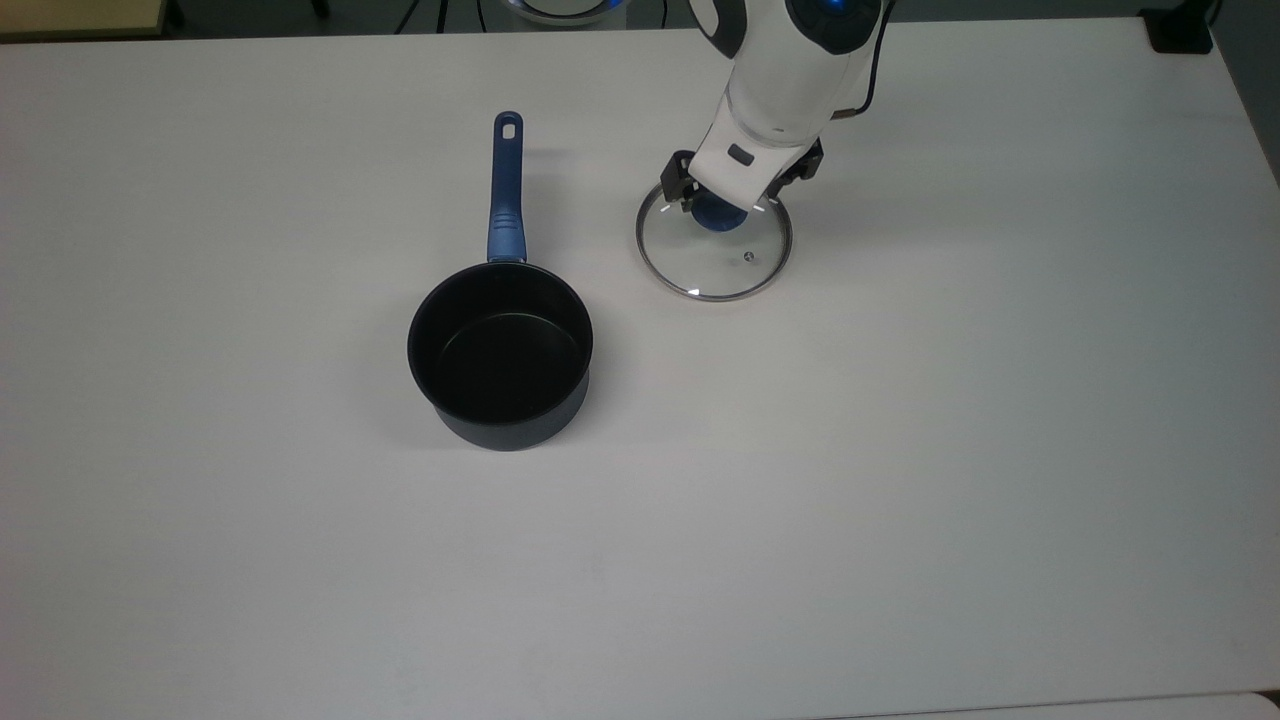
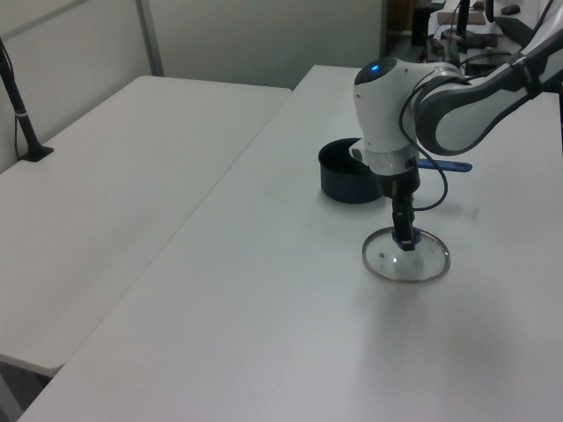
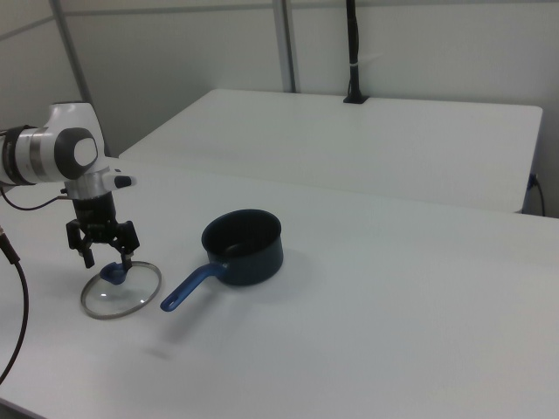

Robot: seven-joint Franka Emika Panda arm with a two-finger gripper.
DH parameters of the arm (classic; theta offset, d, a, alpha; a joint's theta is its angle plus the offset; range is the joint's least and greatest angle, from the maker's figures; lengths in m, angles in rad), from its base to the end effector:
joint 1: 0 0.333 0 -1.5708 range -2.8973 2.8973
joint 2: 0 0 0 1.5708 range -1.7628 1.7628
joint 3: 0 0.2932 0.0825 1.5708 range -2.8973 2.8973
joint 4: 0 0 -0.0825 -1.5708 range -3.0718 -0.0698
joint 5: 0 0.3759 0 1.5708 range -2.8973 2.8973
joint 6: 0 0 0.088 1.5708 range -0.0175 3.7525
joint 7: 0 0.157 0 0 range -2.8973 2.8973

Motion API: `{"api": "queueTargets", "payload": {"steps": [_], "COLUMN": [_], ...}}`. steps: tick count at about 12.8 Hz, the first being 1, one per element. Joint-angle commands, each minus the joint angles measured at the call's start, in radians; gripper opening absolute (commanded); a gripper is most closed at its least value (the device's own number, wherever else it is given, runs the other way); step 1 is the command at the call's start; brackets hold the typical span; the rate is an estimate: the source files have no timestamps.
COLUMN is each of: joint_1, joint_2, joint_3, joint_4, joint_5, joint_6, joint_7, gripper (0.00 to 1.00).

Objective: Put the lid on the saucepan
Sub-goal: 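Lower the gripper and grasp the blue knob of the glass lid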

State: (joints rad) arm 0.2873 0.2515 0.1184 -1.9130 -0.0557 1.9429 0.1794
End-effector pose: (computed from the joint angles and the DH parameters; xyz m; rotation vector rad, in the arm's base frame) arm 0.5192 0.2154 0.2830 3.0194 0.3822 -0.3124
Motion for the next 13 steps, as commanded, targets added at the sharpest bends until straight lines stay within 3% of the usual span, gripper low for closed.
{"api": "queueTargets", "payload": {"steps": [1, 5, 13], "joint_1": [0.001, 0.001, -0.013], "joint_2": [-0.012, -0.014, -0.020], "joint_3": [-0.003, -0.003, -0.009], "joint_4": [-0.049, -0.069, -0.066], "joint_5": [-0.019, -0.023, -0.024], "joint_6": [0.086, 0.114, 0.104], "joint_7": [0.019, 0.019, 0.019], "gripper": [1.00, 0.97, 0.53]}}
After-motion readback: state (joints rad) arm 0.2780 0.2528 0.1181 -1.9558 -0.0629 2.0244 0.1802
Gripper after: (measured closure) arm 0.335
